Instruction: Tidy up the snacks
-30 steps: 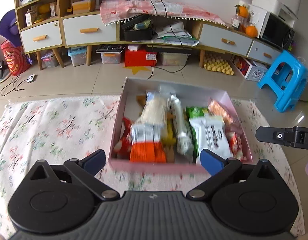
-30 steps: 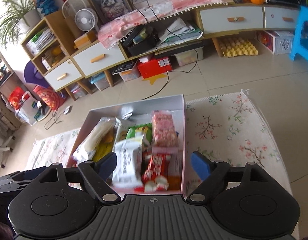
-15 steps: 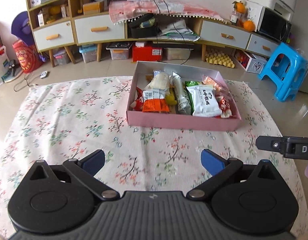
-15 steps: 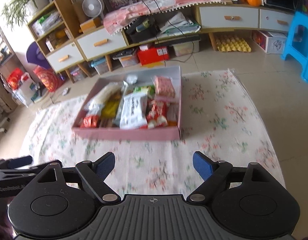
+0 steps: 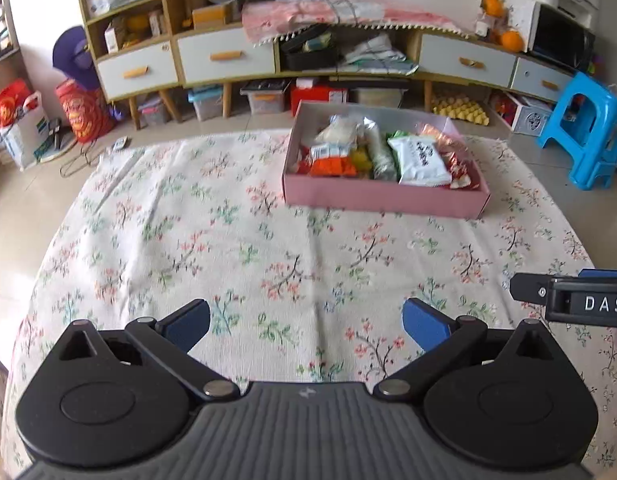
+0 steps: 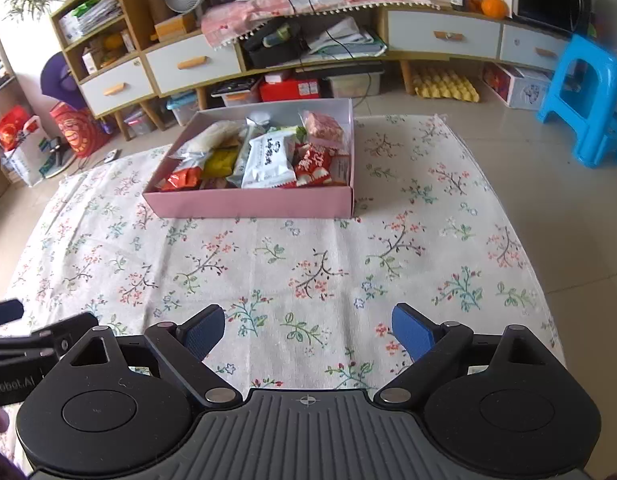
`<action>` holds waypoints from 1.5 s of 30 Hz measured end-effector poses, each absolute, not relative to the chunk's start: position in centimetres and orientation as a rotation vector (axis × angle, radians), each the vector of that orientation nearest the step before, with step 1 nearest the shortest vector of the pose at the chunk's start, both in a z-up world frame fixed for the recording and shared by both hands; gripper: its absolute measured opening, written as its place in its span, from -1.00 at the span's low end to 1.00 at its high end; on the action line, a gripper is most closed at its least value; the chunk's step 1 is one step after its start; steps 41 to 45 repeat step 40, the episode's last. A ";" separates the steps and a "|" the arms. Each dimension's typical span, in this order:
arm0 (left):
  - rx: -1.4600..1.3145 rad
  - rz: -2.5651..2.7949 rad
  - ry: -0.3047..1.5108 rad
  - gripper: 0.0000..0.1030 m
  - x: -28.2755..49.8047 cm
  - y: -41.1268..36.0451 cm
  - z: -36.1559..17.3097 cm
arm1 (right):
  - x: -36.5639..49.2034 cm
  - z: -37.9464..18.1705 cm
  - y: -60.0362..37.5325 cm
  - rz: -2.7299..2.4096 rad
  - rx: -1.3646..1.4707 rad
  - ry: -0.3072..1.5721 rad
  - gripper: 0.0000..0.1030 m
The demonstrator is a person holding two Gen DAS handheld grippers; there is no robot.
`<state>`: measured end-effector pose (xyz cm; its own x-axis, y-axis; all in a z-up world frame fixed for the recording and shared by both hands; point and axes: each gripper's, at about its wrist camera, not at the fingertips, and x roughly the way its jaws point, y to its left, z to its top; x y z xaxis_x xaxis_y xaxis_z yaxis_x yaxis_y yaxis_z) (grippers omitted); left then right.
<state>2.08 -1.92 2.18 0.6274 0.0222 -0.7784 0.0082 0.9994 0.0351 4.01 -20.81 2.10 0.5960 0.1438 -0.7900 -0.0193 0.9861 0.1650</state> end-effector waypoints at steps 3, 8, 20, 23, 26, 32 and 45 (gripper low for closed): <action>0.019 0.009 0.900 1.00 2.1 -1.8 2.1 | 4.3 2.0 -20.6 0.096 0.150 0.939 0.80; 0.015 0.021 0.893 1.00 2.1 -2.0 2.1 | 4.6 1.7 -20.0 0.104 0.143 0.950 0.80; 0.016 0.033 0.908 1.00 1.8 -1.8 1.9 | 4.4 1.4 -19.1 0.110 0.122 0.968 0.80; 0.012 0.034 0.909 1.00 1.8 -1.7 1.9 | 4.4 1.4 -19.2 0.109 0.122 0.971 0.80; 0.012 0.037 0.910 1.00 1.9 -1.7 1.9 | 4.4 1.3 -19.2 0.107 0.122 0.972 0.80; 0.012 0.039 0.911 1.00 1.9 -1.6 1.9 | 4.4 1.3 -19.2 0.107 0.121 0.972 0.80; 0.006 0.029 0.931 1.00 1.6 -1.5 1.8 | 4.4 1.5 -19.3 0.104 0.116 0.964 0.80</action>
